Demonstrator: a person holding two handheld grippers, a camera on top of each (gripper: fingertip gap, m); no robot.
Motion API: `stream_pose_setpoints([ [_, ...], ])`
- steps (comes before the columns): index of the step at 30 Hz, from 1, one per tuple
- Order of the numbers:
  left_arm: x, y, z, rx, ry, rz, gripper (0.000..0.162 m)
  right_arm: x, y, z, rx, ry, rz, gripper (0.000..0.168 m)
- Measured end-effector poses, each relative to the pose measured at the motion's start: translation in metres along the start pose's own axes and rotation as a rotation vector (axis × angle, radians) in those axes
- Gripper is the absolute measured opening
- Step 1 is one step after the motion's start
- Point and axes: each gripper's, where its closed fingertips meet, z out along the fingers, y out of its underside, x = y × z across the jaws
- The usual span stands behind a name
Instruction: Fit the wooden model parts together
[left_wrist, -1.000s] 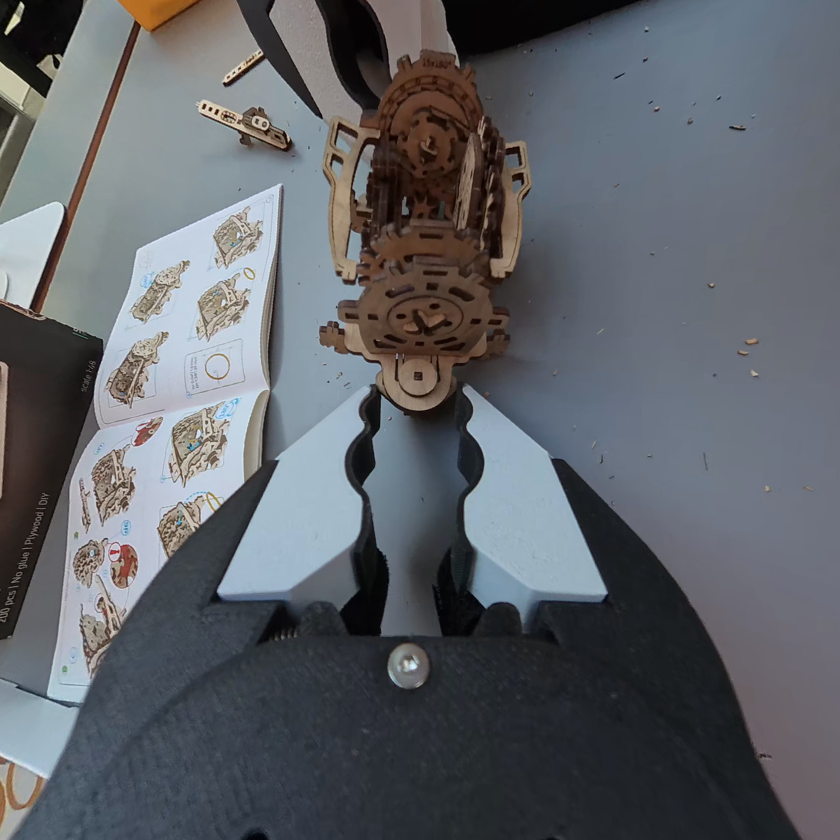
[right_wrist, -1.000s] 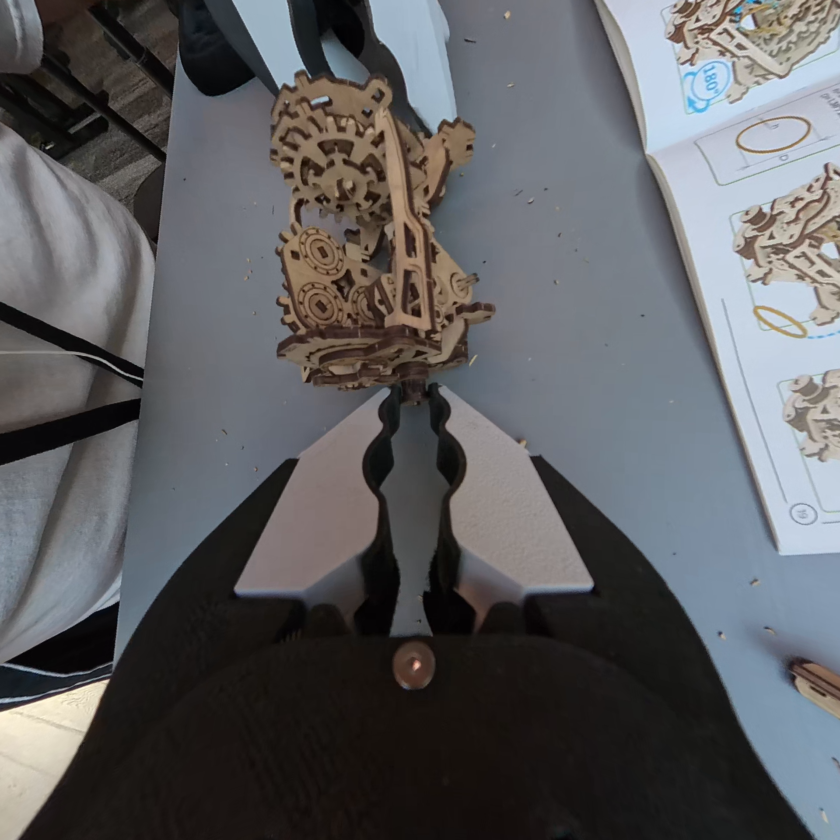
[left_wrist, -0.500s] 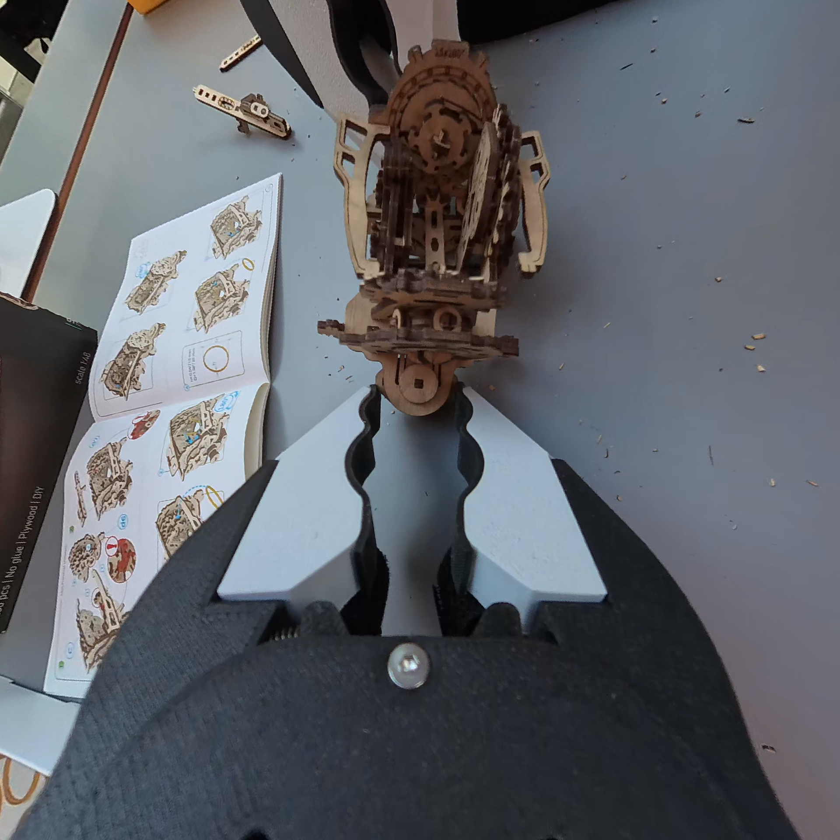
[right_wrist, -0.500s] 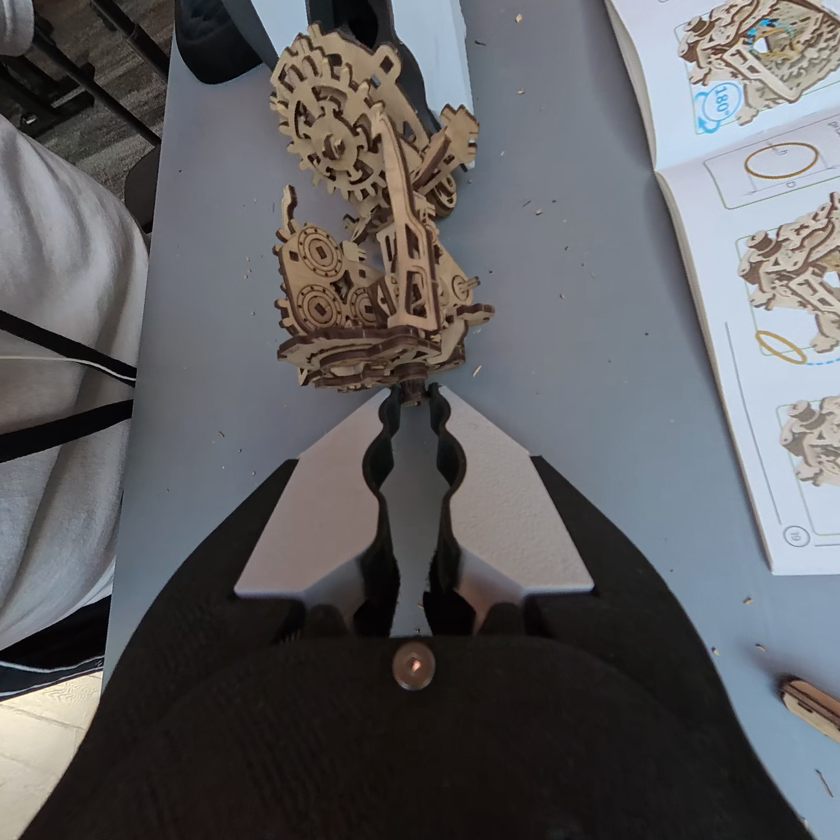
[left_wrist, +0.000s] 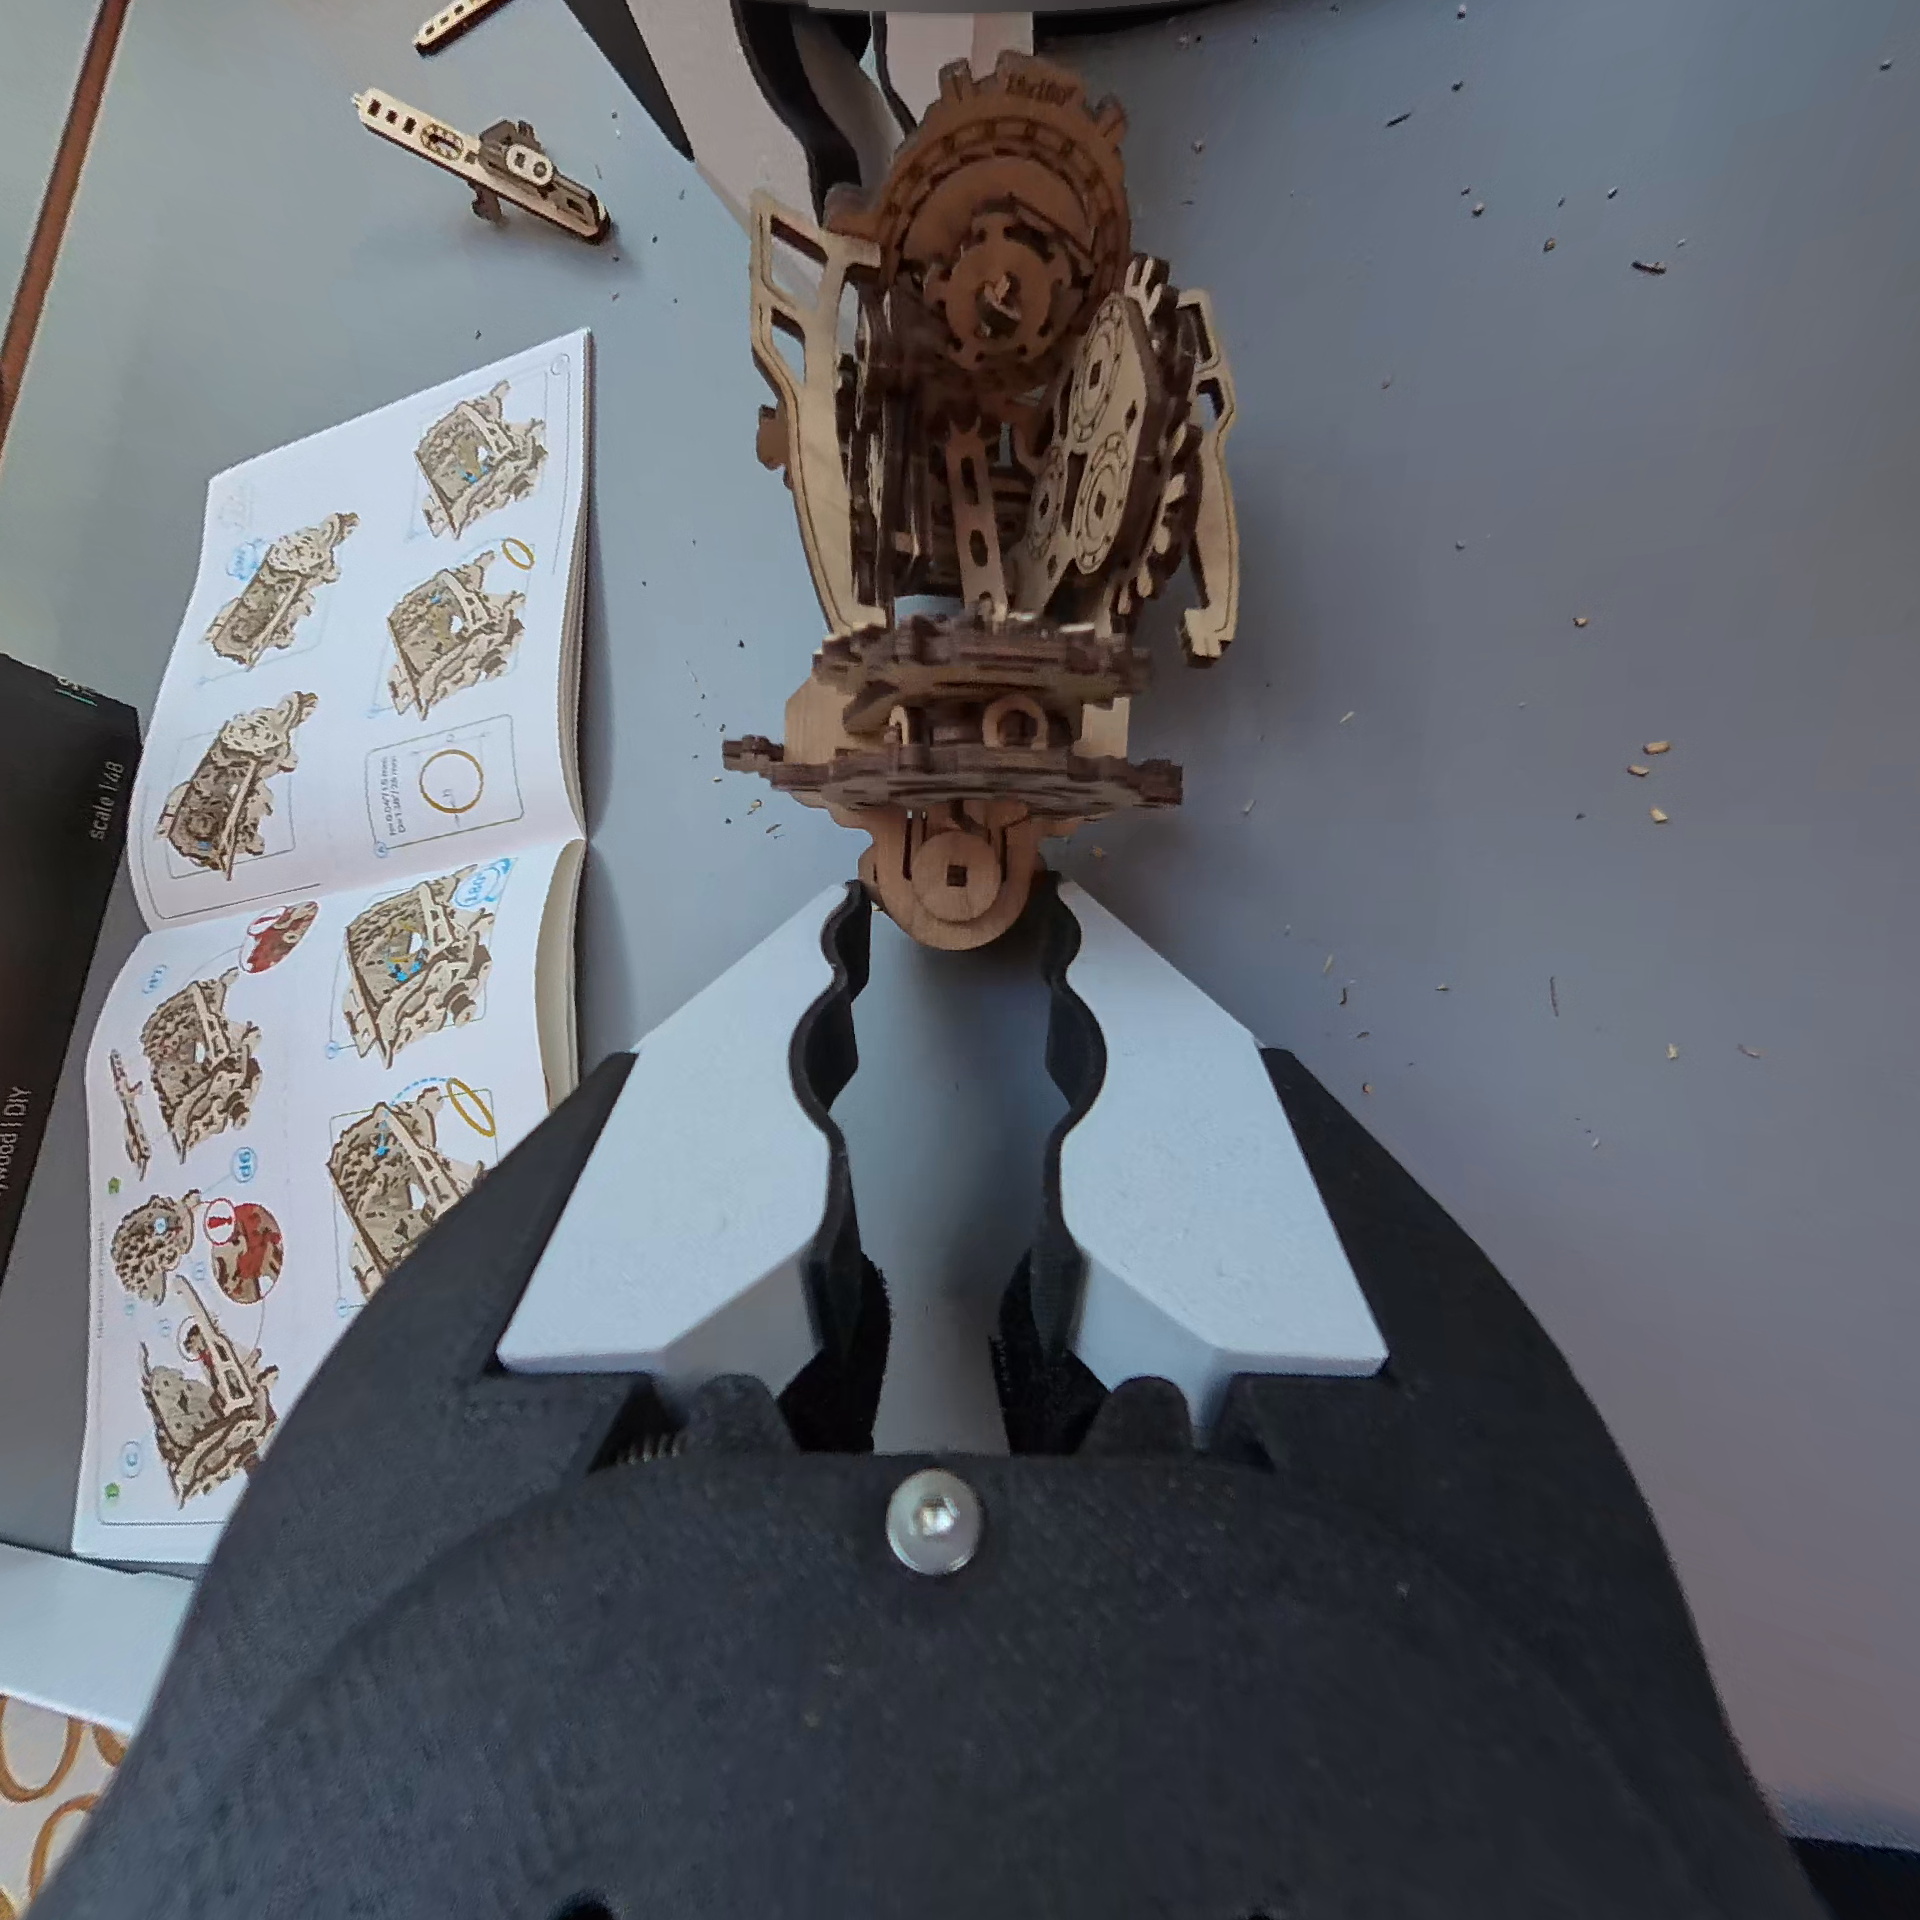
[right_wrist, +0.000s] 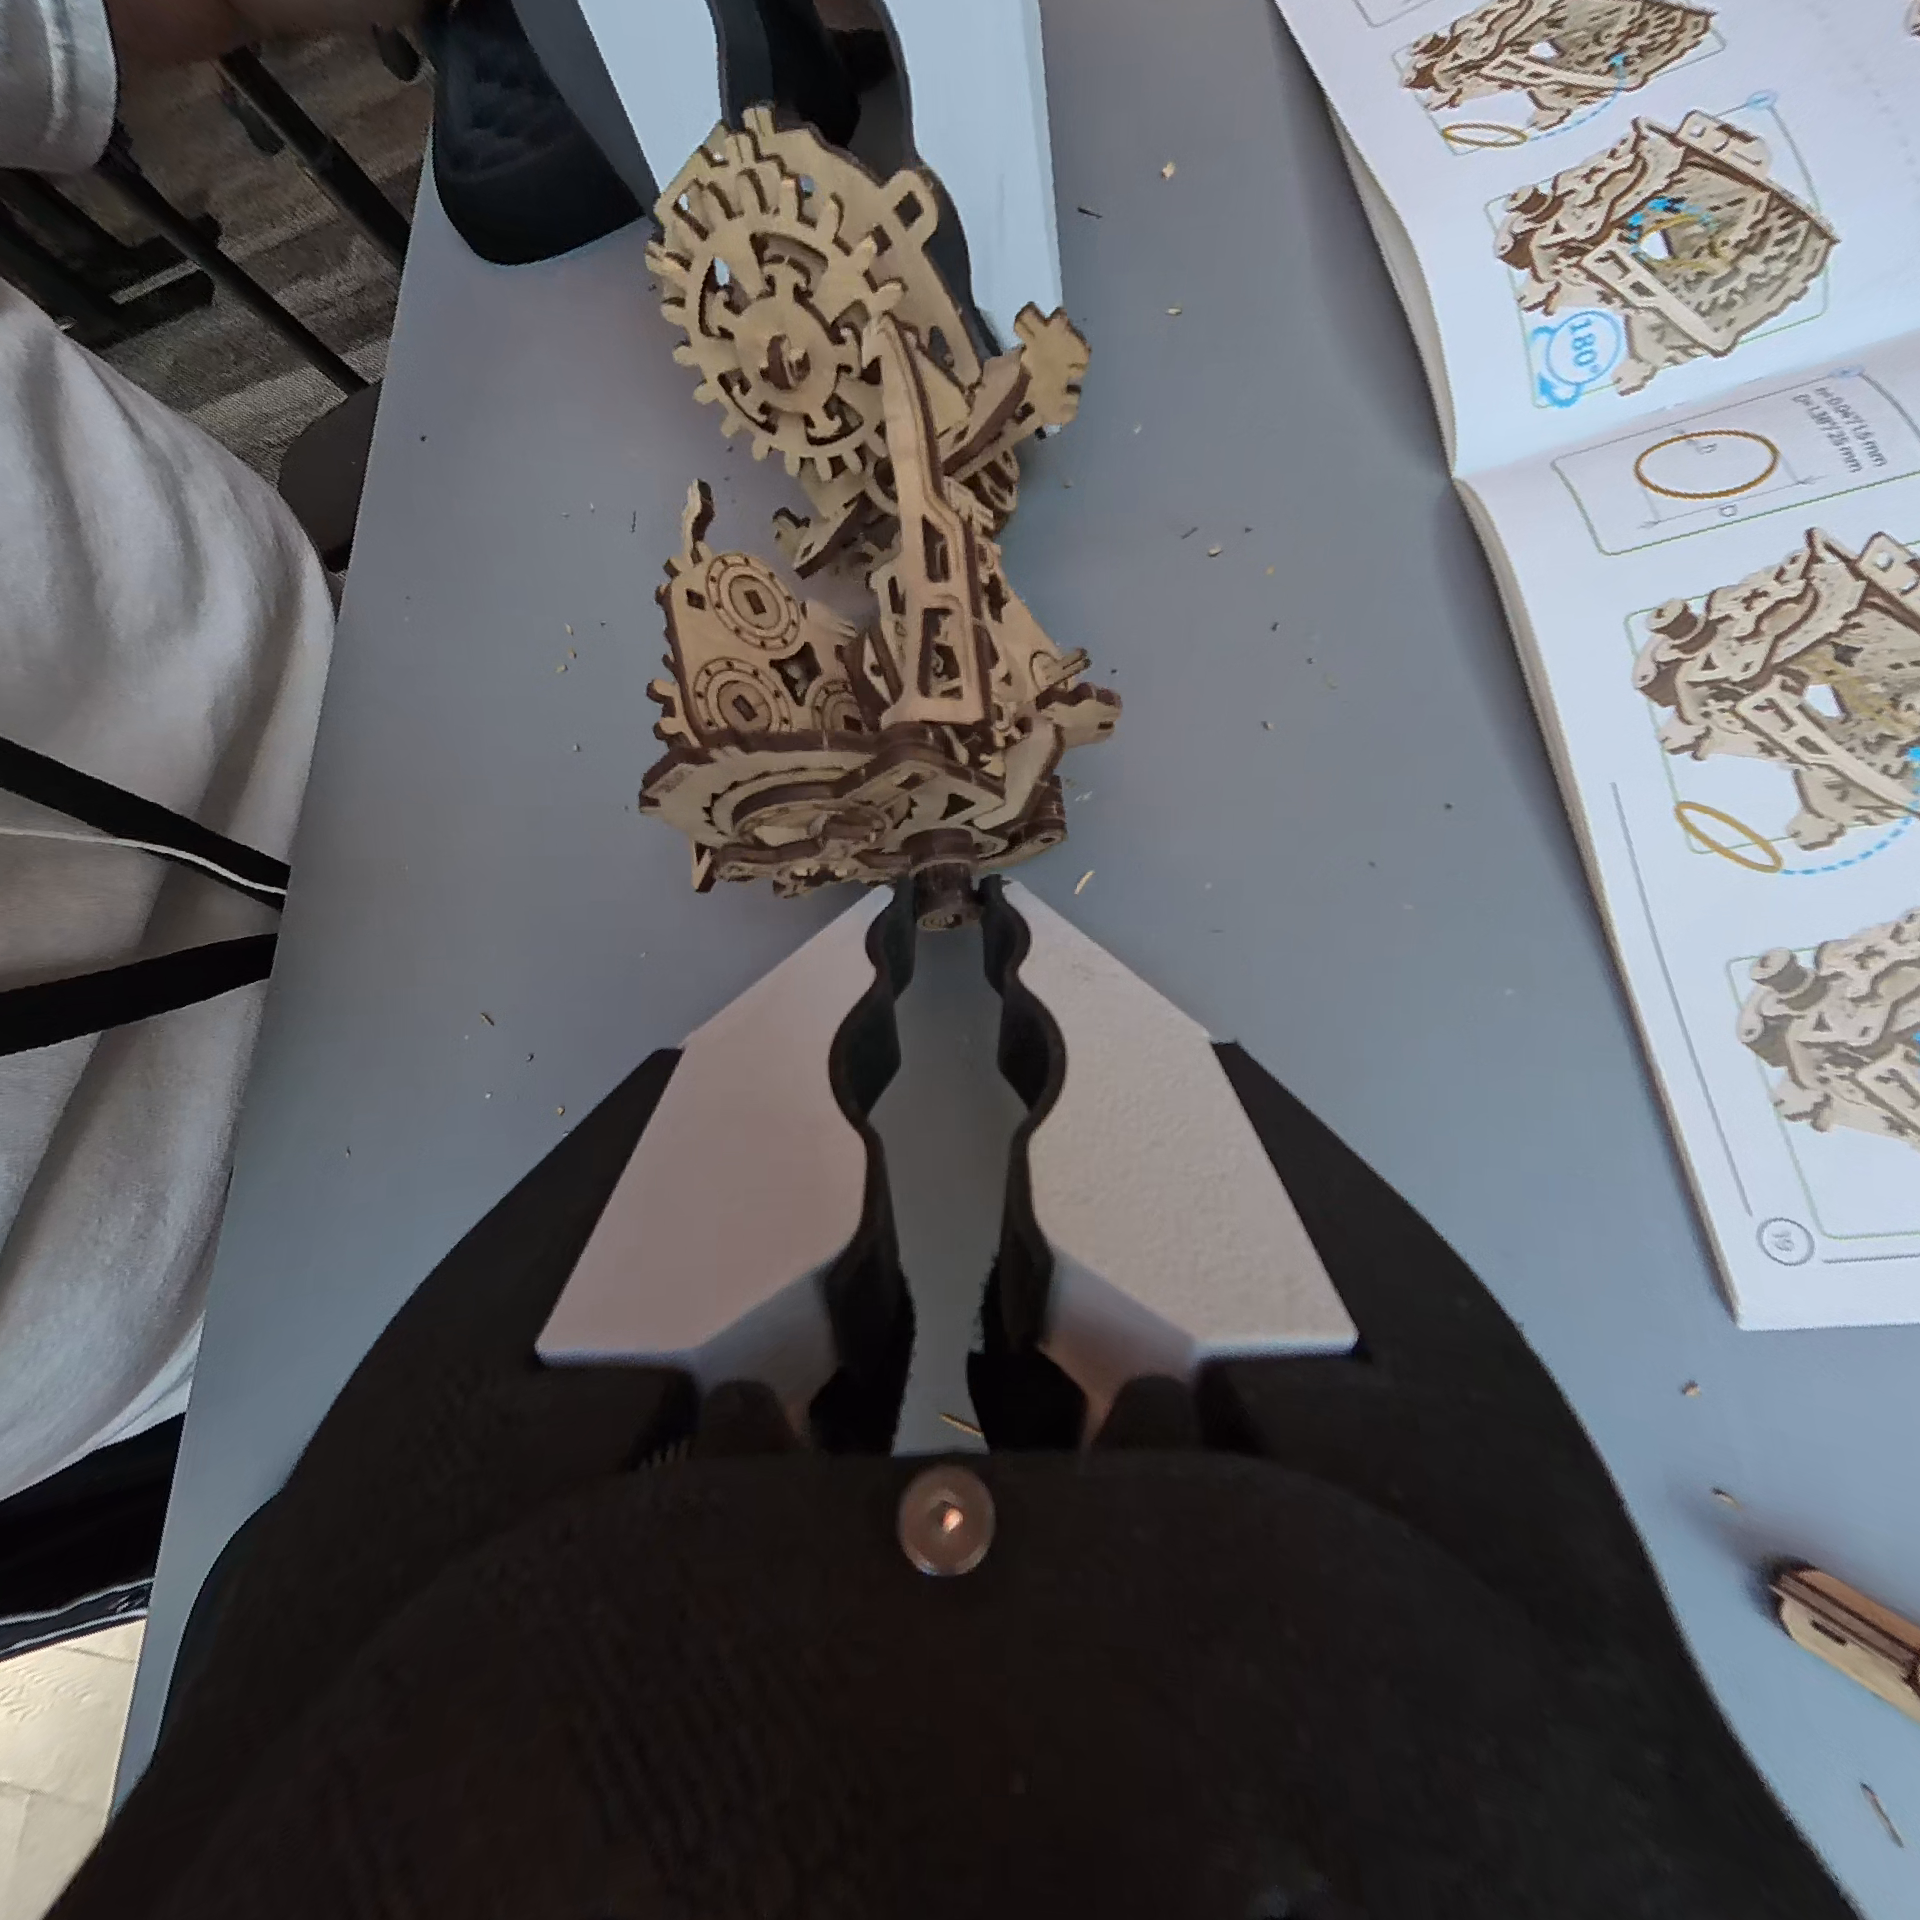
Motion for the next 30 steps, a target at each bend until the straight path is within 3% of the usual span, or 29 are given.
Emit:
stream_pose_setpoints([
  [30,0.0079,0.0048,-0.007,-0.149,0.089,0.012,0.031,-0.002,-0.006,-0.0006,0.077,0.042,-0.134,0.012],
])
